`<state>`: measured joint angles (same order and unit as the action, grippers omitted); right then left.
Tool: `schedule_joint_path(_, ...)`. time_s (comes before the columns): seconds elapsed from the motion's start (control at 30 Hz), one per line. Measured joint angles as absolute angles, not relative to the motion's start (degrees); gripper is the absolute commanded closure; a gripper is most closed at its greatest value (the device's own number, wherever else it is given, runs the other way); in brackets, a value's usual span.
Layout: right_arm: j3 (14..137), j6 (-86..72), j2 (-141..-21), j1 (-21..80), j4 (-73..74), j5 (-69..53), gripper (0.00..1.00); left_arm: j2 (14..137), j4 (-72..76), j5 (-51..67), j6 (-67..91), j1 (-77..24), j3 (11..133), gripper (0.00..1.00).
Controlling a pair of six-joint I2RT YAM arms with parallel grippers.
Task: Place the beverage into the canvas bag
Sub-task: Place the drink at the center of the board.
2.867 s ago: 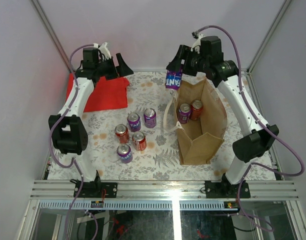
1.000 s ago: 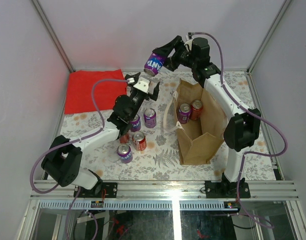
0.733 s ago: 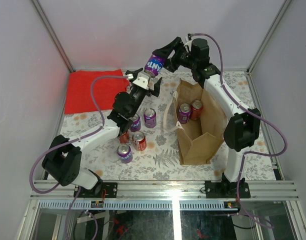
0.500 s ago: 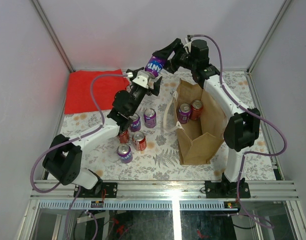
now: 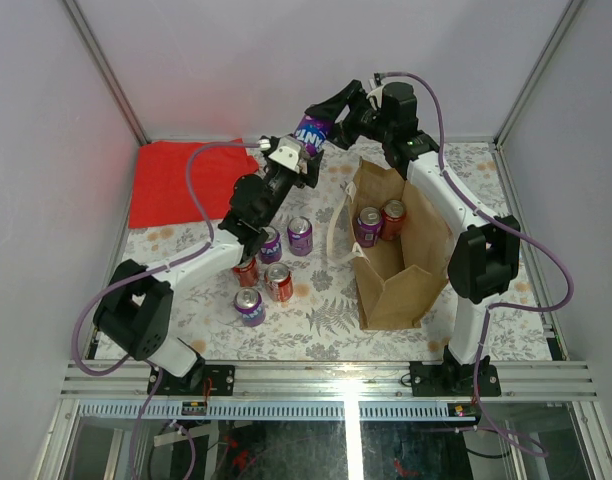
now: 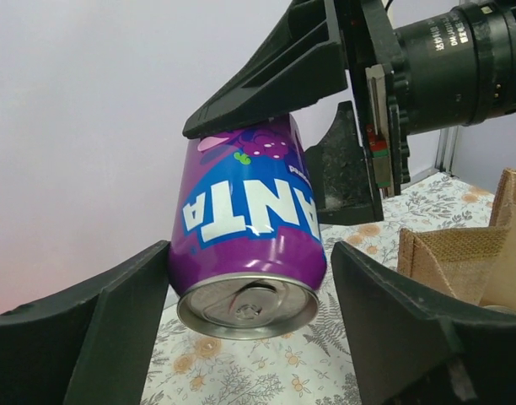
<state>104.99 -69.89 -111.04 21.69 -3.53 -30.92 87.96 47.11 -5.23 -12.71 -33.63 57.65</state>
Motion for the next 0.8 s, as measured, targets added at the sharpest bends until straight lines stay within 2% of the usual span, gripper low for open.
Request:
schedule_joint_path(0.3,104.1,-69.8,-110.7,21.6,-3.8,-30.5,1.00,89.2,47.4,-4.9,-12.5,-33.3,58.4,0.48)
schedule_joint_path(0.37,103.7,-69.8,-110.7,21.5,-4.0,-30.5,1.00,89.4,47.4,-4.8,-12.4,-33.3,58.5,0.59)
schedule_joint_path(0.53,103.1,-69.8,-110.7,21.3,-4.3,-30.4,1.00,90.0,47.0,-3.9,-12.1,-33.3,58.8,0.98)
schedule_joint_path(0.7,102.1,-70.0,-110.1,21.2,-5.5,-29.7,0.99,90.0,46.0,-2.8,-11.6,-33.0,59.6,1.00)
schedule_joint_path(0.8,101.0,-70.7,-109.8,21.0,-6.7,-29.5,0.84,90.0,44.6,-2.3,-11.6,-32.9,60.3,1.00)
